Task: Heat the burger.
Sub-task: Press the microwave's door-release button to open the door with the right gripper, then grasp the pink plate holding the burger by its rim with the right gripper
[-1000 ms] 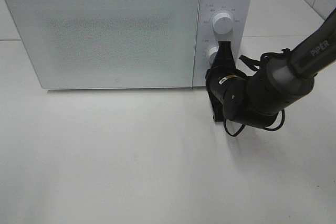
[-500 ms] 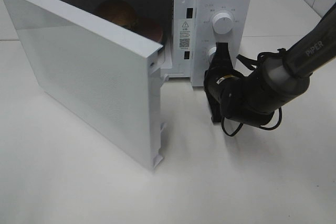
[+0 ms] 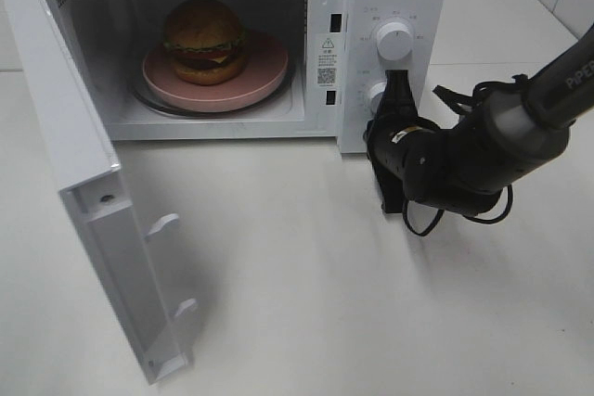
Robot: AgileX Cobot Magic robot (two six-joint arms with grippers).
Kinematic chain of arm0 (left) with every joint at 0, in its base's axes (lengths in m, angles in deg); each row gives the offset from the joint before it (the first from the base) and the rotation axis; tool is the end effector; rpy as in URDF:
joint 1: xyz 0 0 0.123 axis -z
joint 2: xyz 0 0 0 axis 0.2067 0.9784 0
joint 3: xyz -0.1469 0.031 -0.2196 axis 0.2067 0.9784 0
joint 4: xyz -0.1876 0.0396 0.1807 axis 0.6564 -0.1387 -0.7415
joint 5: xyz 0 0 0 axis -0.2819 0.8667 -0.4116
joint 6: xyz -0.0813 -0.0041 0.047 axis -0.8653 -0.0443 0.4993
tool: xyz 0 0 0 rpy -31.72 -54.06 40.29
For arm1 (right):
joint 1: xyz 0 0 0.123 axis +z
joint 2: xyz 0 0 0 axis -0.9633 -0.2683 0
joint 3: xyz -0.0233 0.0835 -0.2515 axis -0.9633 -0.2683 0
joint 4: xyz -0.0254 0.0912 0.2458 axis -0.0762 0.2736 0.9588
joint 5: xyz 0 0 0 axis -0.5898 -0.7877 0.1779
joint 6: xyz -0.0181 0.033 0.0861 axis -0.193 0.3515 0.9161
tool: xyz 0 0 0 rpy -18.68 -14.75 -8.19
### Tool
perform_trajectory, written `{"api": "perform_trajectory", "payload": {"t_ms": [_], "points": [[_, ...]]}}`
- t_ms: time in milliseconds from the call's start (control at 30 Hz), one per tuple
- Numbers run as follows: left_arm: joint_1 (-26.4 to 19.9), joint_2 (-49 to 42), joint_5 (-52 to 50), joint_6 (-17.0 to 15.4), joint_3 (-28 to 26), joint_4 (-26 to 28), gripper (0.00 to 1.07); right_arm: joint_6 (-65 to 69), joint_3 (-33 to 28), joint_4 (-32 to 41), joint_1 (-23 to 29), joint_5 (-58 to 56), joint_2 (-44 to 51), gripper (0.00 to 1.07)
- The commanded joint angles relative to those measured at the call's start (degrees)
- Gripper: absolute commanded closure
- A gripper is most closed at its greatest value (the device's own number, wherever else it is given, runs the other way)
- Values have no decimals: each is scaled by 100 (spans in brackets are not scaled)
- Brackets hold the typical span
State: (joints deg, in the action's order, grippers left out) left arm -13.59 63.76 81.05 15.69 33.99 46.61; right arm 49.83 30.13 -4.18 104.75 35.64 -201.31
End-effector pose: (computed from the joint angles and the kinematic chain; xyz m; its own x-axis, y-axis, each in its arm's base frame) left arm 0.0262 -0.0117 0.2865 -0.4177 0.0529 -0.9071 0.1181 0.9930 0.0035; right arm 0.3475 0.1602 0.0593 -0.0860 0.9963 -0.0082 0.4028 0.0423 0.9143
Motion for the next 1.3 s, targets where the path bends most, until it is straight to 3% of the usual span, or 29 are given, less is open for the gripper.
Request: {"api": "perform_trajectory", "payload": {"t_ms": [33,500,600,667,767,933,1300], "points": [[-6,-103,-46,0,23,17,7,-63,-97,-470,-92,378,361,107],[-6,-103,-46,0,23,17,7,-544,-934,-1358,-92,-1175,1169,107],[-6,-103,-46,0,23,17,7,-1054,-1071,-1450,-92,-1369,1501,107],[-6,-103,-46,0,23,17,7,-2269,-1134,-1725,-92,-1896,1942,107],[-6,-103,-46,0,23,17,7,-2624,-1129,-1839,-92,-2097,2034,107],[-6,-103,-46,0,23,17,7,-4320,-1129,-2246,-92,-3741,2624,107],[-6,-103,-46,0,23,17,7,-5649,-1129,-2269,-92,-5575,2945,107]]}}
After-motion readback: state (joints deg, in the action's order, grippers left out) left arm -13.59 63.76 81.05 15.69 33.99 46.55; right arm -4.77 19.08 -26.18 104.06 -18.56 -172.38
